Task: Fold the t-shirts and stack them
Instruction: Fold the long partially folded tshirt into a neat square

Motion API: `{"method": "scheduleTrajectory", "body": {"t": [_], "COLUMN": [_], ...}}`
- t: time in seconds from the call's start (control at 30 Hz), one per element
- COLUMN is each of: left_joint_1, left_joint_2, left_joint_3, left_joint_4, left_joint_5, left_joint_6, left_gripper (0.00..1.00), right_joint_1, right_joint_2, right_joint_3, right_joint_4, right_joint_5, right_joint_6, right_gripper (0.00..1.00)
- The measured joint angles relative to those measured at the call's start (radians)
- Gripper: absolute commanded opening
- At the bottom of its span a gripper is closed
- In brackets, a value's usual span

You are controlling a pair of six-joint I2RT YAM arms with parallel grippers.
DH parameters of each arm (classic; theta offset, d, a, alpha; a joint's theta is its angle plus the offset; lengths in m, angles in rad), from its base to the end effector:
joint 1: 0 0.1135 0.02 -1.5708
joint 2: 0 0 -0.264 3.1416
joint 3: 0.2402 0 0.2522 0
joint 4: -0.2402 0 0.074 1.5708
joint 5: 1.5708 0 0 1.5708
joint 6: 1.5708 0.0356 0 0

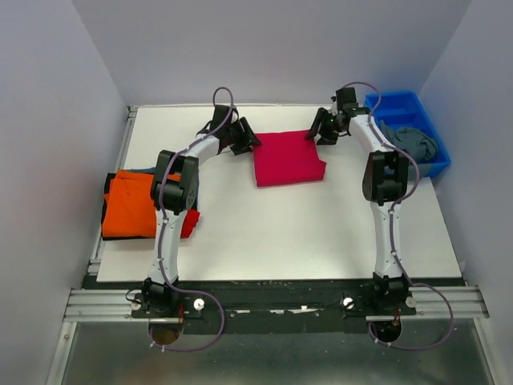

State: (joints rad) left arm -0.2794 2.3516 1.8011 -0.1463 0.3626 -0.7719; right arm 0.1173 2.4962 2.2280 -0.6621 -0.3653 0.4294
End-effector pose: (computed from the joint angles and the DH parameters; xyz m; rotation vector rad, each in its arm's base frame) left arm 0.5043 -0.1578 0.1552 -0.3844 2.3695 -0.9399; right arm 0.5418 0.0767 0.1792 0.2410 2.5326 0.6790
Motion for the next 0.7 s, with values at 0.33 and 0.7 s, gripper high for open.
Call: {"method": "scheduleTrajectory", "body": {"t": [0.33, 0.7], "left_joint_1": [-0.011, -0.074], "left_joint_2": [0.098, -0.45], "left_joint_3": [0.09, -0.838], "left_joint_4": [0.048, 0.369], "left_joint_5": [0.03, 0.03], "left_joint_6": [-0.024, -0.042], "left_gripper": [0.22, 0.54], "right_joint_1": [0.038, 0.104], "right_joint_2": [0.032, -0.652], "right_joint_3": [-0.023, -1.106], "right_joint_4": [-0.028, 0.269], "right_joint_5": [0.036, 0.022], "right_joint_6": [0.047, 0.09], "right_gripper": [0.05, 0.52]}}
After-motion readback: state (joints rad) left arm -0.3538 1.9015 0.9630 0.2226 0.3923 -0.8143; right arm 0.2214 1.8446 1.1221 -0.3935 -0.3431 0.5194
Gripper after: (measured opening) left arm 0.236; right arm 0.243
